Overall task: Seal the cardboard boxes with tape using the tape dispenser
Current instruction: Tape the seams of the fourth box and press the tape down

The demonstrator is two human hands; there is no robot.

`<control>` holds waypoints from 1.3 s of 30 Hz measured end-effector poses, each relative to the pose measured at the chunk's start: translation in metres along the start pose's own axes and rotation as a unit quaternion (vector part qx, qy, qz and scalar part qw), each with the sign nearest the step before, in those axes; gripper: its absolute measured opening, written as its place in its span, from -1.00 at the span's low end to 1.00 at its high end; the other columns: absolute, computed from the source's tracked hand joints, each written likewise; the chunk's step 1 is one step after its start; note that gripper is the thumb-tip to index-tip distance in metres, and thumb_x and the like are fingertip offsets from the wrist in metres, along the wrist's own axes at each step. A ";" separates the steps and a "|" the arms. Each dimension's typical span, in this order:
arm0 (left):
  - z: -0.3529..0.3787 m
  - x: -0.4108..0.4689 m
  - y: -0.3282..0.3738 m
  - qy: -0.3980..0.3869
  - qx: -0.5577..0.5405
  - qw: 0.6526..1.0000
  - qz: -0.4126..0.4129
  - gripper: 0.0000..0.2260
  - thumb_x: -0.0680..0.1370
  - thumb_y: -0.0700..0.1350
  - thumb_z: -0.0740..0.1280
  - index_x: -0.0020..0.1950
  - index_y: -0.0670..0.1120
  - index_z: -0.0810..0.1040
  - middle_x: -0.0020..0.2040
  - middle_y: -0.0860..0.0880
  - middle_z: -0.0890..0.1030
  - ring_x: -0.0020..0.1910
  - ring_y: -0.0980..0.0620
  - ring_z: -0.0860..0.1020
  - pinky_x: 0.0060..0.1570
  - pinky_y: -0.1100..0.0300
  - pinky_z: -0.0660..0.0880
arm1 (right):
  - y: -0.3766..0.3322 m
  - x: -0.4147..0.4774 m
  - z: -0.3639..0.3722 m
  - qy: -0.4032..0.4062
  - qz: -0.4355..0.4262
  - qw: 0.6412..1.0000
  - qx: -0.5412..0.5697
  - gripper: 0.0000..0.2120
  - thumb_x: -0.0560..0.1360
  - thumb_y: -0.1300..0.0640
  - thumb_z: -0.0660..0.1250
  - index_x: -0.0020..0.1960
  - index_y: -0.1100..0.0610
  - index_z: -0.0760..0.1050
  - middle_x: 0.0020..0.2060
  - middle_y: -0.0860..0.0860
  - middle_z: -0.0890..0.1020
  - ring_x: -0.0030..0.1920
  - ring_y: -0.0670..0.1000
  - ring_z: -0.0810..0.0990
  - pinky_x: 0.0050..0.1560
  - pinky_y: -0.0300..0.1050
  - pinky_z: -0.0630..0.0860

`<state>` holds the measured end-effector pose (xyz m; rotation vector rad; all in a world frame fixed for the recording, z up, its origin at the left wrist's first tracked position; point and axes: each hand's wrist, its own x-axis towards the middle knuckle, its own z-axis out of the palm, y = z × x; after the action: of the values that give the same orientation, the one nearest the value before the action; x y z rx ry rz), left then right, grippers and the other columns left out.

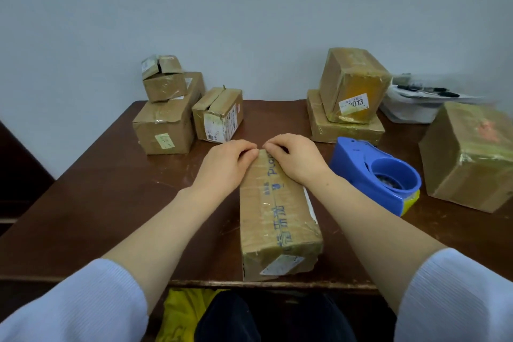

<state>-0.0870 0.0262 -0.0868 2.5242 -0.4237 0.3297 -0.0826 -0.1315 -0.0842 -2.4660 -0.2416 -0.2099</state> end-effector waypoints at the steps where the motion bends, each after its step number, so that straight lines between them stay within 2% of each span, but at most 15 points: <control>1: 0.001 0.000 0.000 -0.002 -0.013 1.000 -0.020 -0.72 0.61 -0.01 0.23 0.25 -0.05 0.56 0.20 -0.01 0.60 0.21 0.00 0.50 0.16 0.19 0.36 | 0.001 0.002 0.001 0.001 0.012 1.000 0.008 -0.75 0.60 0.05 0.19 0.12 0.09 0.60 0.07 -0.01 0.64 0.12 0.00 0.53 0.06 -0.17 0.37; 5: 0.011 -0.003 0.000 0.001 -0.150 0.983 -0.109 -0.72 0.61 -0.04 0.24 0.28 -0.07 0.55 0.24 -0.01 0.57 0.24 0.03 0.49 0.27 0.17 0.36 | 0.005 0.001 0.007 0.019 0.057 0.993 0.097 -0.76 0.59 0.03 0.22 0.11 0.09 0.61 0.04 -0.04 0.64 0.06 -0.07 0.54 0.04 -0.20 0.41; 10: 0.019 -0.008 0.006 -0.005 -0.394 0.886 -0.243 -0.68 0.62 -0.05 0.23 0.38 -0.05 0.44 0.32 -0.02 0.50 0.26 0.03 0.49 0.32 0.03 0.40 | 0.006 -0.002 0.011 0.025 0.110 0.967 0.229 -0.77 0.58 0.05 0.23 0.13 0.09 0.60 0.00 -0.05 0.63 0.02 -0.08 0.56 0.09 -0.18 0.48; 13: 0.019 -0.009 0.008 -0.033 -0.451 0.852 -0.264 -0.77 0.64 -0.01 0.18 0.26 0.07 0.51 0.23 0.00 0.57 0.16 0.03 0.56 0.19 0.06 0.50 | 0.010 -0.002 0.013 -0.004 0.158 0.936 0.315 -0.80 0.59 0.02 0.22 0.04 0.06 0.60 -0.09 -0.03 0.64 -0.07 -0.05 0.60 0.02 -0.12 0.54; 16: 0.019 -0.010 0.008 -0.031 -0.449 0.848 -0.279 -0.78 0.62 0.10 0.16 0.06 0.10 0.58 0.04 0.01 0.64 -0.02 0.05 0.61 0.00 0.11 0.56 | 0.010 0.001 0.013 -0.019 0.176 0.918 0.354 -0.81 0.58 0.03 0.25 -0.11 0.06 0.59 -0.25 -0.04 0.63 -0.22 -0.06 0.59 -0.11 -0.16 0.54; 20: 0.023 -0.005 0.006 0.012 -0.451 0.852 -0.266 -0.80 0.62 0.00 0.21 -0.06 0.02 0.61 -0.05 -0.04 0.65 -0.08 0.04 0.60 -0.02 0.11 0.55 | 0.010 0.005 0.017 -0.001 0.194 0.901 0.389 -0.81 0.55 0.06 0.32 -0.20 0.09 0.59 -0.30 -0.01 0.62 -0.21 -0.01 0.59 0.00 -0.06 0.55; 24: 0.020 -0.007 0.004 0.004 -0.471 0.841 -0.265 -0.82 0.59 -0.04 0.27 -0.03 -0.04 0.65 -0.07 -0.02 0.68 -0.14 0.10 0.62 -0.20 0.31 0.56 | 0.014 0.000 0.016 -0.018 0.203 0.869 0.450 -0.86 0.52 0.08 0.35 -0.14 0.12 0.61 -0.27 0.02 0.66 -0.24 -0.02 0.62 -0.05 -0.06 0.58; 26: 0.020 -0.009 0.000 -0.010 -0.469 0.846 -0.252 -0.81 0.58 0.00 0.29 0.01 -0.04 0.66 -0.07 0.00 0.69 -0.12 0.11 0.64 -0.15 0.31 0.55 | 0.015 -0.003 0.015 -0.044 0.207 0.851 0.480 -0.86 0.51 0.06 0.37 -0.07 0.13 0.60 -0.22 0.03 0.68 -0.20 0.00 0.65 -0.02 -0.04 0.60; 28: 0.020 -0.005 -0.003 -0.006 -0.443 0.866 -0.231 -0.81 0.58 -0.01 0.28 -0.02 -0.04 0.66 -0.09 0.00 0.69 -0.09 0.09 0.62 -0.02 0.23 0.52 | 0.016 0.001 0.014 -0.043 0.198 0.875 0.441 -0.84 0.50 0.06 0.38 -0.19 0.13 0.58 -0.30 -0.02 0.65 -0.26 -0.03 0.63 -0.08 -0.08 0.58; 31: 0.020 0.002 -0.003 0.010 -0.392 0.896 -0.206 -0.80 0.59 -0.11 0.27 -0.17 0.00 0.65 -0.19 0.05 0.65 -0.15 0.11 0.57 -0.02 0.20 0.49 | 0.013 0.007 0.014 -0.005 0.191 0.909 0.370 -0.76 0.48 0.12 0.39 -0.34 0.11 0.48 -0.42 -0.04 0.56 -0.37 -0.07 0.53 -0.22 -0.18 0.49; 33: 0.018 0.003 -0.003 -0.002 -0.401 0.890 -0.219 -0.79 0.59 -0.10 0.27 -0.18 0.01 0.65 -0.20 0.06 0.66 -0.13 0.10 0.59 -0.04 0.21 0.49 | 0.010 0.007 0.012 -0.010 0.191 0.904 0.381 -0.80 0.50 0.13 0.37 -0.27 0.16 0.52 -0.39 -0.02 0.57 -0.36 -0.07 0.54 -0.24 -0.21 0.51; 35: 0.013 0.002 -0.003 -0.030 -0.425 0.869 -0.251 -0.79 0.60 0.00 0.26 -0.12 0.01 0.66 -0.11 0.05 0.68 -0.03 0.08 0.61 0.04 0.19 0.48 | 0.014 0.002 0.011 -0.036 0.198 0.882 0.427 -0.81 0.53 0.05 0.35 -0.06 0.19 0.58 -0.19 0.01 0.63 -0.17 -0.02 0.61 -0.06 -0.13 0.57; 37: 0.011 0.000 -0.006 -0.024 -0.403 0.878 -0.257 -0.78 0.58 0.08 0.27 0.09 0.03 0.63 0.10 0.15 0.59 0.12 0.15 0.53 0.18 0.22 0.39 | 0.021 -0.003 0.008 -0.045 0.227 0.867 0.441 -0.58 0.46 -0.16 0.35 0.20 0.05 0.54 0.09 -0.03 0.60 0.13 0.01 0.58 0.22 0.05 0.49; 38: 0.011 -0.001 -0.007 -0.005 -0.384 0.891 -0.241 -0.72 0.57 0.07 0.29 0.23 0.01 0.57 0.16 0.19 0.51 0.17 0.21 0.46 0.20 0.27 0.33 | 0.023 -0.005 0.007 -0.044 0.233 0.864 0.444 -0.51 0.41 -0.22 0.35 0.26 -0.01 0.50 0.17 -0.04 0.58 0.20 0.03 0.55 0.28 0.10 0.44; 39: 0.011 -0.004 -0.006 0.014 -0.373 0.901 -0.221 -0.66 0.57 0.03 0.30 0.33 -0.02 0.50 0.19 0.19 0.47 0.18 0.23 0.43 0.18 0.31 0.31 | 0.023 -0.007 0.006 -0.043 0.223 0.864 0.450 -0.55 0.43 -0.19 0.35 0.25 -0.03 0.49 0.18 -0.01 0.58 0.20 0.03 0.56 0.28 0.11 0.44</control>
<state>-0.0867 0.0253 -0.1000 1.7795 0.0551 0.0081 -0.0839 -0.1463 -0.1042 -1.5286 0.1782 0.1874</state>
